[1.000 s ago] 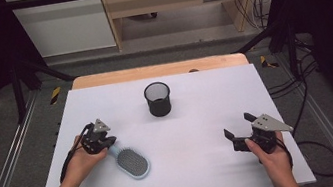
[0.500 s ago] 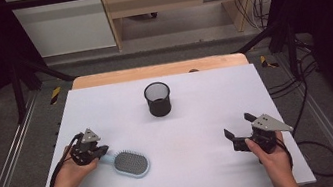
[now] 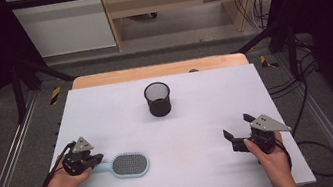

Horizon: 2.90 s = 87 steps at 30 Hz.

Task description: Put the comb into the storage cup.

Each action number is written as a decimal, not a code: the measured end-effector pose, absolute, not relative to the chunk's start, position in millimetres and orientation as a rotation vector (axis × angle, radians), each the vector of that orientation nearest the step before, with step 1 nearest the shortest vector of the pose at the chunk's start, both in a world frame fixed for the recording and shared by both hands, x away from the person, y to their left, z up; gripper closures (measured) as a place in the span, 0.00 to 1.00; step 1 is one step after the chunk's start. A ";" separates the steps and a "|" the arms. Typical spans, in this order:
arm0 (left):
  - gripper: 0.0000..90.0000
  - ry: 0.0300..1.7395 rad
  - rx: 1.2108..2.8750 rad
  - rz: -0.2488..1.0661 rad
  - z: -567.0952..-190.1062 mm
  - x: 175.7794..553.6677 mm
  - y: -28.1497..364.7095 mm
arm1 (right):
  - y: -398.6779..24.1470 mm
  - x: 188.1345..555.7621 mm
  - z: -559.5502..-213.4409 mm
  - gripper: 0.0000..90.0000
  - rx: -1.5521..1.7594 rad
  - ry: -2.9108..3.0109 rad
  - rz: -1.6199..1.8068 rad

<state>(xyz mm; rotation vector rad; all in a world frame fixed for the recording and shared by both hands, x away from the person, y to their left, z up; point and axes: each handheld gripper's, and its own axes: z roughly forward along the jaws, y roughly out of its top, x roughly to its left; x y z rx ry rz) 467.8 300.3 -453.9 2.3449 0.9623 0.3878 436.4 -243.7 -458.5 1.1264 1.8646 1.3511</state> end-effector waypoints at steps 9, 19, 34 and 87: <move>1.00 0.973 2.361 0.367 -455.2 463.5 308.6 | -242.8 436.5 -459.1 0.06 1.126 1.872 1.347; 1.00 0.945 2.414 0.308 -454.1 450.8 308.5 | -242.2 436.8 -459.3 0.06 1.122 1.877 1.346; 1.00 0.908 2.433 0.254 -455.7 424.5 300.5 | -241.4 437.0 -459.8 0.06 1.122 1.881 1.341; 0.45 0.841 2.425 0.398 -425.0 416.0 284.8 | -241.1 436.6 -459.6 0.06 1.118 1.882 1.340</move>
